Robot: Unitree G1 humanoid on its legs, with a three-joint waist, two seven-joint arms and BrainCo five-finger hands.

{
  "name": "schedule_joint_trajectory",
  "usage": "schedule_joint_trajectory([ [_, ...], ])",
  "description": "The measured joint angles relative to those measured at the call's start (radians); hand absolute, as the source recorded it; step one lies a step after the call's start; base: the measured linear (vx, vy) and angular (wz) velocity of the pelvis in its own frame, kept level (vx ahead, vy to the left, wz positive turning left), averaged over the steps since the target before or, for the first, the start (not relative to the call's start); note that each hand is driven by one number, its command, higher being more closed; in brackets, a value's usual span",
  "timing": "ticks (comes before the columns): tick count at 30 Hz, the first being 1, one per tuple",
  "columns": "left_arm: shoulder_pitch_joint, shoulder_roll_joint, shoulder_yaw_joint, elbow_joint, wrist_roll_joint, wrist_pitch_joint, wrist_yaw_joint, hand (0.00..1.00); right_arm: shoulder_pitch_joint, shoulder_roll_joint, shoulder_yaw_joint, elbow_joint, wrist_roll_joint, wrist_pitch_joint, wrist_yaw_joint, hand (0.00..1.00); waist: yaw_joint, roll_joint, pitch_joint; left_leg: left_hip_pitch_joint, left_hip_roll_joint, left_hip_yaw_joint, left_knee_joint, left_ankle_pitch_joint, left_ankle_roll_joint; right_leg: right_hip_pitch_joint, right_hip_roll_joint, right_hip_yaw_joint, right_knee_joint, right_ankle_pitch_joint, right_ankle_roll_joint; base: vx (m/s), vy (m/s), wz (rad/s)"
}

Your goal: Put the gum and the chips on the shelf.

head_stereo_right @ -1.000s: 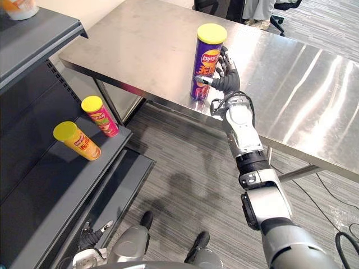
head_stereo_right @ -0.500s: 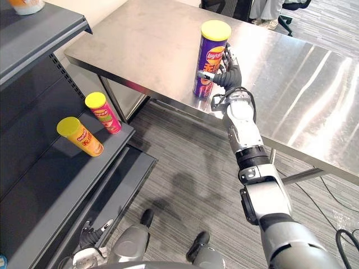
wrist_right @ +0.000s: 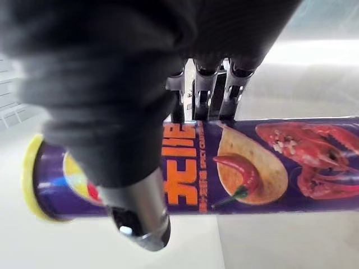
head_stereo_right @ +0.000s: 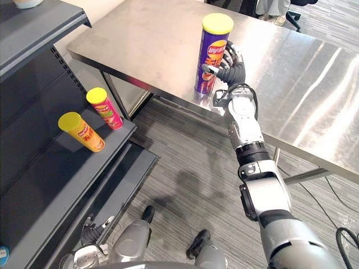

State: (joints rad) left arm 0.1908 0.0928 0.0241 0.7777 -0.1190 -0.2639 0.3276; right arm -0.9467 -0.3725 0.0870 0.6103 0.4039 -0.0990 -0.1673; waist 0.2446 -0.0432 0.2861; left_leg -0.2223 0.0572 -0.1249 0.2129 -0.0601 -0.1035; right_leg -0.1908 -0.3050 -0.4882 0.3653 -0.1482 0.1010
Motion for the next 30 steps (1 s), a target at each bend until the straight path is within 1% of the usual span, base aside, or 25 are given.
schedule_joint_trajectory([
  [2, -0.001, 0.000, -0.002, -0.001, -0.020, 0.000, 0.000, 0.00, -0.005, 0.000, 0.007, 0.001, 0.000, -0.004, 0.004, 1.00, 0.003, 0.000, 0.005, -0.005, 0.001, 0.001, 0.001, -0.001, -0.001, -0.008, 0.000, 0.001, 0.005, 0.000, 0.000, -0.02, -0.007, -0.01],
  [7, -0.001, 0.000, -0.007, -0.002, -0.026, 0.000, 0.002, 0.00, -0.013, 0.000, 0.021, 0.001, 0.000, -0.017, 0.009, 1.00, 0.004, 0.003, 0.008, -0.007, 0.003, 0.001, 0.001, -0.001, -0.001, -0.011, 0.000, 0.001, 0.007, 0.000, 0.001, 0.00, 0.000, 0.00],
  [11, -0.002, 0.000, -0.010, -0.018, -0.029, 0.001, 0.003, 0.00, -0.034, 0.000, 0.023, 0.006, 0.001, -0.039, 0.016, 1.00, 0.004, 0.007, 0.032, -0.007, 0.004, 0.001, 0.003, -0.001, -0.002, -0.012, 0.000, 0.001, 0.012, -0.001, 0.000, 0.00, 0.000, 0.00],
  [14, -0.004, 0.000, -0.012, -0.018, -0.033, 0.001, 0.003, 0.00, -0.051, 0.000, 0.034, 0.026, 0.009, -0.047, 0.020, 1.00, 0.005, 0.009, 0.036, -0.008, 0.004, 0.000, 0.003, -0.001, -0.002, -0.013, 0.000, 0.000, 0.014, -0.002, -0.002, 0.00, 0.000, 0.00],
  [26, -0.005, 0.001, -0.015, -0.018, -0.032, 0.002, 0.008, 0.00, -0.051, 0.000, 0.038, 0.027, 0.010, -0.056, 0.015, 1.00, 0.002, 0.009, 0.036, -0.004, 0.007, 0.005, 0.000, -0.001, -0.002, -0.013, 0.002, 0.004, 0.017, -0.002, -0.006, 0.00, -0.001, 0.00],
  [30, -0.005, 0.003, -0.017, -0.018, -0.032, 0.002, 0.011, 0.00, -0.032, -0.001, 0.037, -0.001, 0.009, -0.056, 0.001, 1.00, 0.001, 0.008, 0.036, -0.001, 0.020, 0.013, 0.000, -0.003, -0.005, -0.009, 0.020, 0.011, -0.004, 0.007, -0.004, 0.00, -0.004, -0.08],
])
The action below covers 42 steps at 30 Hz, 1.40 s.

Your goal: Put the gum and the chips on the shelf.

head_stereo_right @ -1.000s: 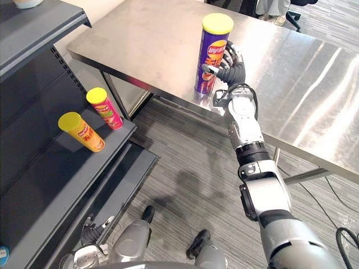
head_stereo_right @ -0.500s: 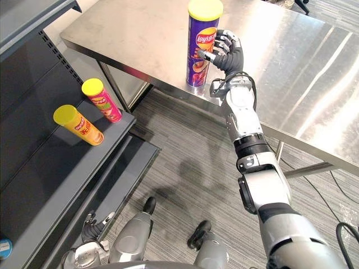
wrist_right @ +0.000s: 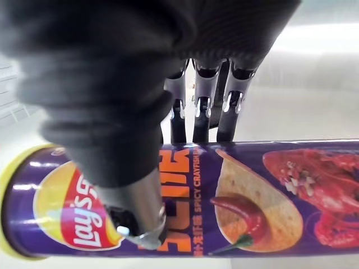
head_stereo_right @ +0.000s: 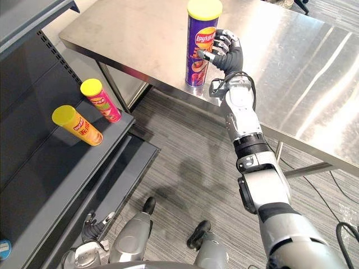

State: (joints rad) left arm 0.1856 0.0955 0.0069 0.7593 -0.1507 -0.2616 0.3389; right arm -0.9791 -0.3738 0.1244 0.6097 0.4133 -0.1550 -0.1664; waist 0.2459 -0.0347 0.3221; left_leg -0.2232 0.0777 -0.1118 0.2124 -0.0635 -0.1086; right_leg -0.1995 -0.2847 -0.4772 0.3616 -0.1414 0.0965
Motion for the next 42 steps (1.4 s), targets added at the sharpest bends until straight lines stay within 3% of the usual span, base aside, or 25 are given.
schedule_joint_trajectory([
  [14, 0.007, 0.022, -0.005, 0.001, 0.010, 0.004, 0.005, 0.00, 0.115, -0.024, -0.001, -0.133, -0.001, -0.010, 0.025, 1.00, -0.045, -0.013, 0.006, 0.036, 0.034, 0.060, -0.021, -0.001, -0.002, 0.016, 0.049, 0.053, -0.065, 0.046, -0.006, 0.00, -0.004, -0.13],
  [20, 0.006, 0.027, -0.010, 0.003, 0.016, 0.011, 0.005, 0.00, 0.132, -0.029, -0.001, -0.133, -0.005, -0.021, 0.044, 1.00, -0.049, -0.013, 0.005, 0.053, 0.034, 0.074, -0.035, 0.002, -0.001, 0.027, 0.058, 0.070, -0.088, 0.067, -0.004, 0.00, 0.010, -0.08],
  [21, 0.006, 0.028, -0.009, 0.003, 0.016, 0.011, 0.005, 0.00, 0.138, -0.037, -0.001, -0.133, -0.005, -0.023, 0.044, 0.00, -0.050, -0.015, 0.004, 0.054, 0.033, 0.074, -0.036, 0.002, -0.001, 0.029, 0.057, 0.071, -0.091, 0.068, -0.003, 0.00, 0.000, 0.00],
  [42, 0.005, 0.030, -0.010, 0.003, 0.016, 0.011, 0.006, 0.00, 0.171, -0.054, -0.002, -0.127, -0.005, -0.019, 0.046, 0.00, -0.052, -0.017, 0.004, 0.053, 0.017, 0.069, -0.053, 0.014, 0.008, 0.028, 0.046, 0.069, -0.098, 0.077, 0.002, 0.00, 0.001, 0.01],
])
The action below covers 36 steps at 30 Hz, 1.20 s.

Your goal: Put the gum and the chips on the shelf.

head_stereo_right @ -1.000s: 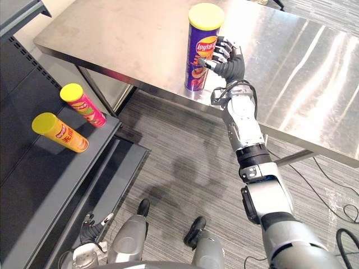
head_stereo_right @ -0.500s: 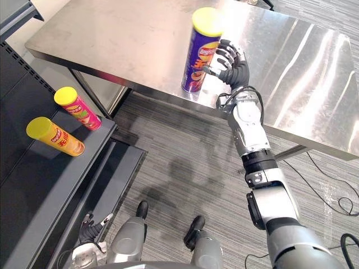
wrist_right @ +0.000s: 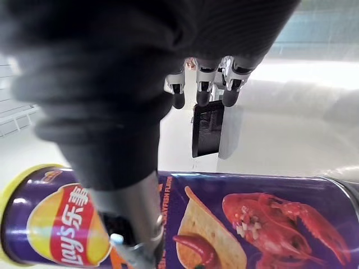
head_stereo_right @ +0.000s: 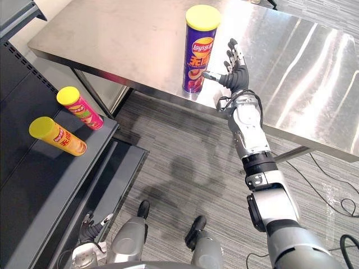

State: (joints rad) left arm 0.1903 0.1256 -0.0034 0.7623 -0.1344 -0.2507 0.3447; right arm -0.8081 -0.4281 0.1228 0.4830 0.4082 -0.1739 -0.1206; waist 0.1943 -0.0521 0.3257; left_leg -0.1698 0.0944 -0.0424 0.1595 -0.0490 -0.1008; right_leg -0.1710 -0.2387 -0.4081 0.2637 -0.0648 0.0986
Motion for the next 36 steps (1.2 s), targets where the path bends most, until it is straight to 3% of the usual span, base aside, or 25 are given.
schedule_joint_trajectory([
  [23, 0.000, -0.001, 0.000, -0.002, 0.000, 0.000, 0.002, 0.00, -0.095, 0.000, 0.005, 0.005, -0.016, 0.020, 0.019, 0.00, 0.009, 0.000, 0.000, -0.019, -0.029, -0.049, -0.019, 0.031, 0.008, 0.002, -0.037, -0.056, 0.019, -0.002, 0.003, -0.01, 0.003, 0.07],
  [24, 0.000, -0.001, 0.000, -0.002, 0.000, 0.000, 0.002, 0.00, -0.098, 0.000, 0.005, 0.007, -0.016, 0.022, 0.020, 1.00, 0.014, 0.000, 0.000, -0.020, -0.031, -0.049, -0.019, 0.031, 0.009, 0.002, -0.039, -0.058, 0.020, -0.003, 0.002, -0.03, 0.007, 0.03],
  [29, 0.000, -0.003, 0.000, -0.002, 0.000, 0.000, 0.001, 0.00, -0.127, 0.000, 0.004, 0.097, -0.016, 0.042, 0.018, 1.00, 0.028, 0.000, 0.000, -0.022, -0.034, -0.053, -0.019, 0.034, 0.009, 0.002, -0.045, -0.067, 0.021, -0.004, 0.001, -0.02, 0.002, 0.04],
  [36, 0.000, -0.003, -0.010, -0.002, -0.001, -0.001, 0.002, 0.00, -0.141, 0.001, 0.002, 0.142, -0.016, 0.034, 0.021, 1.00, 0.026, 0.000, 0.000, -0.022, -0.041, -0.061, -0.020, 0.036, 0.008, 0.000, -0.060, -0.077, 0.044, -0.020, 0.005, 0.01, -0.008, 0.06],
])
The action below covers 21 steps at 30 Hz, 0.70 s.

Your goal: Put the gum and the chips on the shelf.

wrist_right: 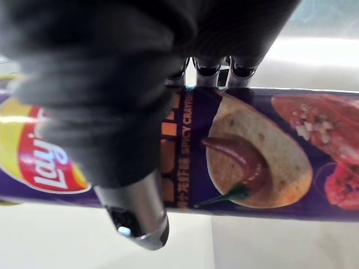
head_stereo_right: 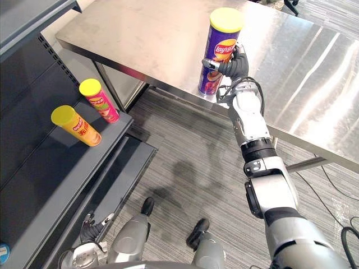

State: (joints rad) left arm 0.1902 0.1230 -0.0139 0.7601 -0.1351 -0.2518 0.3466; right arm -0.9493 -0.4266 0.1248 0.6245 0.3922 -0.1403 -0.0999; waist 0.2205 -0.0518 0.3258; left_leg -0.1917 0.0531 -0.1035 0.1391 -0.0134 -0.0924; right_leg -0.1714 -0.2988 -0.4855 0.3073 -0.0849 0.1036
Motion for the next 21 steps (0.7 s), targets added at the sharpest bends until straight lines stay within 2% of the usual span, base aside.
schedule_joint_trajectory([
  [8, 0.000, 0.000, -0.002, 0.000, 0.000, 0.000, 0.000, 0.00, -0.011, 0.012, 0.003, 0.031, 0.001, -0.021, -0.009, 1.00, 0.000, 0.000, 0.000, 0.001, 0.001, 0.000, 0.003, 0.000, 0.000, 0.000, -0.001, -0.001, 0.004, -0.002, -0.001, 0.00, 0.000, 0.00],
  [13, 0.000, 0.005, -0.011, 0.000, 0.000, 0.000, 0.003, 0.00, 0.000, 0.018, 0.035, 0.007, 0.010, -0.038, -0.051, 1.00, -0.004, 0.000, 0.000, 0.004, 0.006, 0.007, 0.003, -0.001, -0.001, 0.000, 0.006, 0.005, -0.002, -0.001, -0.001, 0.00, -0.008, -0.04],
  [16, 0.000, 0.010, -0.018, -0.001, 0.000, 0.001, 0.003, 0.00, 0.058, 0.030, 0.041, -0.138, 0.010, -0.038, -0.089, 1.00, -0.006, -0.003, -0.001, 0.008, 0.018, 0.014, 0.003, -0.003, -0.004, 0.003, 0.023, 0.016, -0.019, 0.005, -0.003, 0.01, -0.014, -0.13],
  [19, 0.003, 0.017, -0.018, 0.000, 0.003, 0.011, 0.003, 0.00, 0.116, 0.047, 0.039, -0.300, 0.004, -0.040, -0.112, 1.00, -0.024, -0.007, -0.003, 0.034, 0.031, 0.037, -0.003, -0.006, -0.008, 0.023, 0.042, 0.034, -0.041, 0.014, -0.003, 0.04, -0.030, -0.22],
  [21, 0.005, 0.028, -0.018, 0.001, 0.003, 0.014, 0.002, 0.00, 0.193, 0.048, 0.026, -0.440, 0.000, -0.040, -0.112, 1.00, -0.030, -0.023, -0.014, 0.057, 0.043, 0.061, -0.016, -0.011, -0.012, 0.028, 0.059, 0.060, -0.058, 0.020, -0.007, 0.02, -0.025, -0.33],
])
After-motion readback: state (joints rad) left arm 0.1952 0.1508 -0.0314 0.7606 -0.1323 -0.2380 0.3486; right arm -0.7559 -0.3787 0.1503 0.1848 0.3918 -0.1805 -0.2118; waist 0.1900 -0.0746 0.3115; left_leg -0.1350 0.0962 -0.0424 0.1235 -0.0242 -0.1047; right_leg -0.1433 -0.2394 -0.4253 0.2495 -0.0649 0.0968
